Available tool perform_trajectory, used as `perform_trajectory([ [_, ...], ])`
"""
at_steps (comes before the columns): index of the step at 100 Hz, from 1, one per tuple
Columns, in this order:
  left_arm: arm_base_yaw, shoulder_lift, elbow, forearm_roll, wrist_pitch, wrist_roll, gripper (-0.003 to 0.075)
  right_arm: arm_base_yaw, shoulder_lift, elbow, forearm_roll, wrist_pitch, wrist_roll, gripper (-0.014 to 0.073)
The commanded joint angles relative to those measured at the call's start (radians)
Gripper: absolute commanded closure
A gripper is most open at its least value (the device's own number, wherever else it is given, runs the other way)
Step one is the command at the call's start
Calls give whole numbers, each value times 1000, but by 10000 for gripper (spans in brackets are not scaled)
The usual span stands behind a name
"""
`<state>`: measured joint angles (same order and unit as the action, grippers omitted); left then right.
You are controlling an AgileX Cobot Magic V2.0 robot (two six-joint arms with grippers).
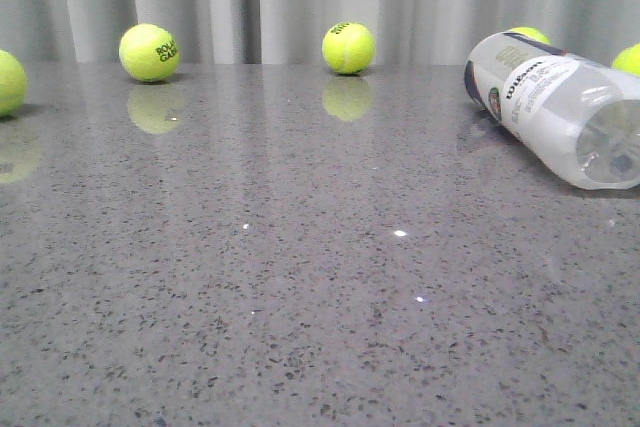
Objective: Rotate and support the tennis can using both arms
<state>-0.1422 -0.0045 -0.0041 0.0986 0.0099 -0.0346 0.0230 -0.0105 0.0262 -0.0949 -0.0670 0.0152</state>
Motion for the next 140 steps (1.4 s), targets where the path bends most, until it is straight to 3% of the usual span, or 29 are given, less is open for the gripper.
perform_trajectory([
  [1, 2, -38, 49, -1, -82, -10, 741, -4, -17, -3, -9, -88, -3, 659],
  [36, 2, -38, 49, -1, -82, -10, 741, -4, -17, -72, 1, -93, 51, 659],
  [64, 2, -38, 49, -1, -82, -10, 741, -4, 71, -381, 1, 232, 50, 659],
  [104, 2, -38, 49, -1, -82, -10, 741, -4, 475, -829, 1, 726, 50, 659],
  [133, 2, -38, 49, -1, -82, -10, 741, -4, 670, -896, 1, 880, 50, 657],
  [140, 2, -38, 49, -1, -82, -10, 741, -4, 691, -896, 1, 903, 50, 621],
])
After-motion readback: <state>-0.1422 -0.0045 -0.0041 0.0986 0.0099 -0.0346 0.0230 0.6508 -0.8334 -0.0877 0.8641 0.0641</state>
